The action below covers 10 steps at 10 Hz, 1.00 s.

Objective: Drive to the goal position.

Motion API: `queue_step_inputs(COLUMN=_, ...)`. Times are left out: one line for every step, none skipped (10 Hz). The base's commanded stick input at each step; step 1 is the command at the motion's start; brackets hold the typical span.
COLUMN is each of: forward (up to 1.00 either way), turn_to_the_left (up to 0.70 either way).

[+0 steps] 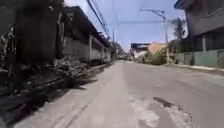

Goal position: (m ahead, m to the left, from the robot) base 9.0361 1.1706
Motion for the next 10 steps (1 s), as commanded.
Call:
queue_step_inputs(forward=1.0, turn_to_the_left=-0.01)
queue_step_inputs(forward=1.0, turn_to_the_left=0.0)
queue_step_inputs(forward=1.0, turn_to_the_left=0.0)
queue_step_inputs(forward=1.0, turn_to_the_left=0.0)
queue_step_inputs(forward=1.0, turn_to_the_left=0.0)
queue_step_inputs(forward=1.0, turn_to_the_left=0.0)
queue_step_inputs(forward=1.0, turn_to_the_left=-0.02)
queue_step_inputs(forward=1.0, turn_to_the_left=-0.2)
queue_step_inputs(forward=1.0, turn_to_the_left=-0.37)
queue_step_inputs(forward=1.0, turn_to_the_left=-0.35)
